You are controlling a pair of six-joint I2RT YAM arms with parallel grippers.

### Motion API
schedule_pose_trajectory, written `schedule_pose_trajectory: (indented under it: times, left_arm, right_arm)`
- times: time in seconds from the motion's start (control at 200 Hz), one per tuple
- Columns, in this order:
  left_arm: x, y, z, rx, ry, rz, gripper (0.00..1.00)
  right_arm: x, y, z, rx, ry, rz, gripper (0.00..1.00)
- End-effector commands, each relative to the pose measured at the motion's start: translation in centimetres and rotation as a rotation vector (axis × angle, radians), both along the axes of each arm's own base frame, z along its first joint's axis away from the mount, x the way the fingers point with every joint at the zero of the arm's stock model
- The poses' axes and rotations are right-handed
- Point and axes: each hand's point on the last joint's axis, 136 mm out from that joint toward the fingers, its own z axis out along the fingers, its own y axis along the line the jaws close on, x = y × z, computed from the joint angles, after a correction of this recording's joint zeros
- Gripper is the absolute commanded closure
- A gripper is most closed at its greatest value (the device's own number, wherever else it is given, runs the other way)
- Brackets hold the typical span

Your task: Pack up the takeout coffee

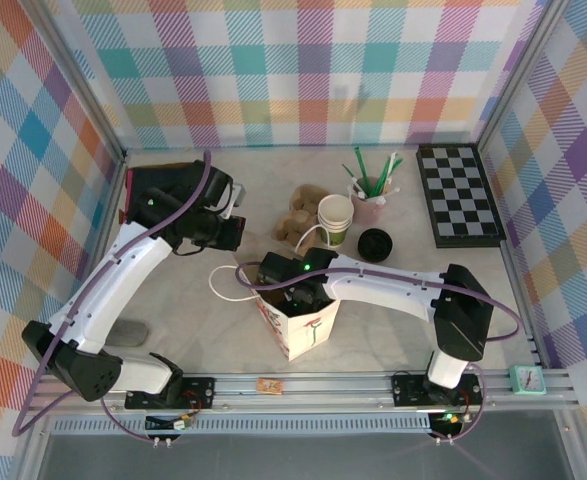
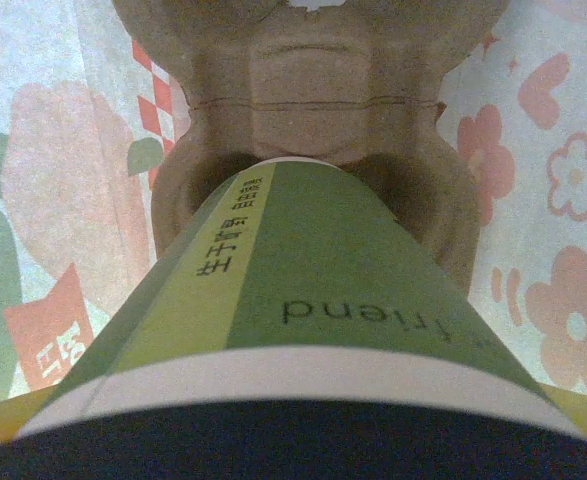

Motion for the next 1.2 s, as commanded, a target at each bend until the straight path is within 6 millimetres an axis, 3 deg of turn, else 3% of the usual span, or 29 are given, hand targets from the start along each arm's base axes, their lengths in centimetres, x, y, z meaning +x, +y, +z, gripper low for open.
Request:
schedule_pose_trajectory:
  times: [0.0, 0.28, 0.775, 0.976, 1.196]
  left_arm:
    - [0.7, 1.3, 2.1, 0.010, -0.095, 0.051, 1.00]
    - [0.8, 1.3, 2.1, 0.009, -0.096, 0.053, 1.00]
    - [1.1, 1.5, 2.0, 0.020, -0.102, 0.060, 1.00]
    - [1.3, 1.5, 2.1, 0.022, -0.107, 0.063, 1.00]
    - [1.3, 1.8, 2.0, 0.029, -0.110, 0.069, 1.00]
  right_arm:
    - [-1.8, -2.2, -2.1, -0.124, 0.082, -0.002, 0.64]
    - [-1.8, -2.2, -2.5, -0.138, 0.087, 0.001, 0.64]
    - [-1.6, -2.1, -1.0, -0.123, 0.073, 0.010, 0.64]
    - [-2.0, -2.5, -2.0, -0.155, 0.098, 0.008, 0.63]
    - [-2.0, -2.4, -1.6, -0.148, 0.095, 0.010, 0.64]
